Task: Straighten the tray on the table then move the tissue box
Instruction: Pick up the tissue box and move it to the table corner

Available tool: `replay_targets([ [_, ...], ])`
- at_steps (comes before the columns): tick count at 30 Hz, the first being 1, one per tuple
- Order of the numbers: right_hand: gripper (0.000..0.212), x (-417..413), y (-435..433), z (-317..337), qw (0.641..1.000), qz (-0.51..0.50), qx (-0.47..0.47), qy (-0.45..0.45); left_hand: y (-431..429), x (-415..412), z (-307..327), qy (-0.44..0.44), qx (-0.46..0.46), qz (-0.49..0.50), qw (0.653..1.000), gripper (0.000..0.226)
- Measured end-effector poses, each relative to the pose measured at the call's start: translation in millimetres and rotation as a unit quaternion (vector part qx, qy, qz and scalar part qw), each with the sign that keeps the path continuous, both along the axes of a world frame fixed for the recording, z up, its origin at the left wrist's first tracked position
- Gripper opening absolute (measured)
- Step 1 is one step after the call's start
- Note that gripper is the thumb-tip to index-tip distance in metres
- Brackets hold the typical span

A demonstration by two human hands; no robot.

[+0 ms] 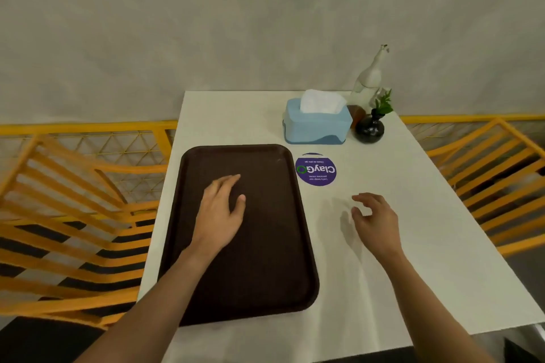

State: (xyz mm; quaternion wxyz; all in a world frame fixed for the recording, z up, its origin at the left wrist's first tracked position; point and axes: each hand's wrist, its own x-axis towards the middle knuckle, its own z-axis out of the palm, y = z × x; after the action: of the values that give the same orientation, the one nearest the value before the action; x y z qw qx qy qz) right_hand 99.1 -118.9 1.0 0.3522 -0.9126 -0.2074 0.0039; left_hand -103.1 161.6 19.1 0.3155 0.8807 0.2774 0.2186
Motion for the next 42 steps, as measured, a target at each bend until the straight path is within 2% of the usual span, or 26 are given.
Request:
replay_targets([
  [9, 0.04, 133.4, 41.8, 27.9, 0.997, 0.048, 0.061, -0.003, -38.2, 160.0, 24.2, -0.033, -0.021, 0.002, 0.999, 0.056],
  [16, 0.067, 216.6, 90.5, 18.7, 0.988, 0.109, 0.1, 0.035, -21.2, 249.2, 26.0, -0.012, -0.089, 0.079, 0.993, 0.102],
  [18, 0.072, 227.9, 98.8, 9.9, 0.985, 0.121, 0.109, 0.048, -14.1, 262.6, 20.9, 0.005, -0.1, 0.086, 0.991, 0.107],
  [22, 0.079, 232.9, 113.1, -5.3, 0.98, 0.133, 0.131, 0.071, -1.6, 276.9, 10.0, 0.019, -0.105, 0.086, 0.991, 0.101],
  [27, 0.077, 232.5, 122.6, -9.0, 0.968, 0.13, 0.188, 0.099, 15.8, 291.2, 4.2, 0.052, -0.137, 0.091, 0.985, 0.119],
  [30, 0.078, 228.3, 123.2, -12.8, 0.958, 0.132, 0.221, 0.127, 24.9, 296.1, 0.5, 0.058, -0.188, 0.083, 0.977, 0.127],
  [33, 0.08, 228.1, 123.5, -19.2, 0.96, 0.123, 0.21, 0.141, 30.2, 296.0, -5.2, 0.068, -0.249, 0.074, 0.963, 0.121],
  [37, 0.079, 226.5, 126.4, -26.7, 0.966, 0.109, 0.185, 0.142, 26.5, 298.9, -10.4, 0.052, -0.234, 0.07, 0.968, 0.087],
  [42, 0.069, 231.0, 130.1, -27.0, 0.976, 0.1, 0.148, 0.126, 20.4, 300.4, -6.5, 0.028, -0.211, 0.077, 0.974, 0.072],
])
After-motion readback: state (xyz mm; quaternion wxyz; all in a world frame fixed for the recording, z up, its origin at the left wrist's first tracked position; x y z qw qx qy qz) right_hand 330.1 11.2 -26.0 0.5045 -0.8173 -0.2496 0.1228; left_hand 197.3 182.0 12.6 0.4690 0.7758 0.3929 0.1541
